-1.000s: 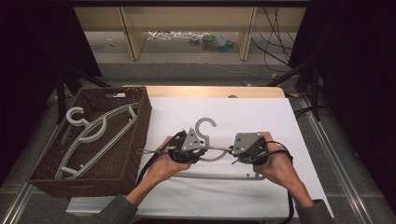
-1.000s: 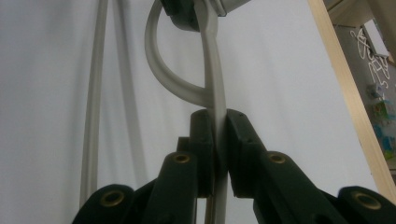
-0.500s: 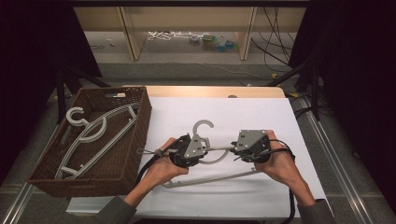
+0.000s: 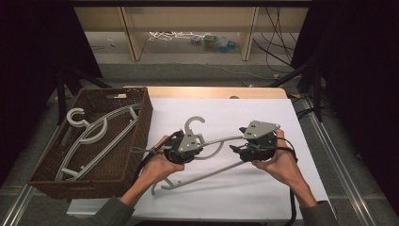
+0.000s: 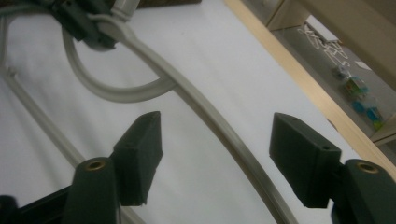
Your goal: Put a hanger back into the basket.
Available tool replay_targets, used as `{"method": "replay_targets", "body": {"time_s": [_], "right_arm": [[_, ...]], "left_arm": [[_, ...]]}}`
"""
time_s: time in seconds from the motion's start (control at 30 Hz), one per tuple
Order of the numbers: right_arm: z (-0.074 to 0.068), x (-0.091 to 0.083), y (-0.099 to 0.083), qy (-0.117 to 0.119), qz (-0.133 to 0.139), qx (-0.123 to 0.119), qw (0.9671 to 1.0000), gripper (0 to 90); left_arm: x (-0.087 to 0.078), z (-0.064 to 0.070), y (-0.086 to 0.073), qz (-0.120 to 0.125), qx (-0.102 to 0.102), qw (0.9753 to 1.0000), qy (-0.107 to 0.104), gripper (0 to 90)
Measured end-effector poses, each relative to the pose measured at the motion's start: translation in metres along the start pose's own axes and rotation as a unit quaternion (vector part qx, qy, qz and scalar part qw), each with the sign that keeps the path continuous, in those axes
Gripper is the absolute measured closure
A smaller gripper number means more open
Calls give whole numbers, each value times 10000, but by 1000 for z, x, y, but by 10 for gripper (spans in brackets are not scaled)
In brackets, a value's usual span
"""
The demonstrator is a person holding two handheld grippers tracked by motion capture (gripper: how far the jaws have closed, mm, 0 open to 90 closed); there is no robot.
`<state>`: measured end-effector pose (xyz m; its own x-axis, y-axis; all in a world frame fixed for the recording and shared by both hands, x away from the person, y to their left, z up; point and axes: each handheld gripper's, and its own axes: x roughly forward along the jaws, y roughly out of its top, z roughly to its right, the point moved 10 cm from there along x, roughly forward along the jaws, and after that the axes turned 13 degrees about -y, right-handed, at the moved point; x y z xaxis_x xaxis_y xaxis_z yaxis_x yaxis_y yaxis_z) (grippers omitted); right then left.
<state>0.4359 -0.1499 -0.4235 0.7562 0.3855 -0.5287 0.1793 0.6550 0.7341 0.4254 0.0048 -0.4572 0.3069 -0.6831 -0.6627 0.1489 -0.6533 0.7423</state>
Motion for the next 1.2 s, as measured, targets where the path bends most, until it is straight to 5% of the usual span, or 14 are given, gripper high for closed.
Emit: {"method": "replay_targets", "body": {"time_s": [0.23,0.43,0.9,1.2], "right_arm": [[5,-1,5,-193,215,470,9985,245],[8,-5,5,-231,474,1060,9930,193],[2,-12,-6,-407,676,1329,9880,184],[0,-17,-13,-556,907,1669,9802,173]], "left_arm": [[-5,-7,-5,-85,-215,9997,51,823],[-16,-18,-5,80,-466,9987,181,822],[-34,-37,-12,253,-855,9955,326,822],[-45,-41,-9,365,-927,9944,342,822]]}}
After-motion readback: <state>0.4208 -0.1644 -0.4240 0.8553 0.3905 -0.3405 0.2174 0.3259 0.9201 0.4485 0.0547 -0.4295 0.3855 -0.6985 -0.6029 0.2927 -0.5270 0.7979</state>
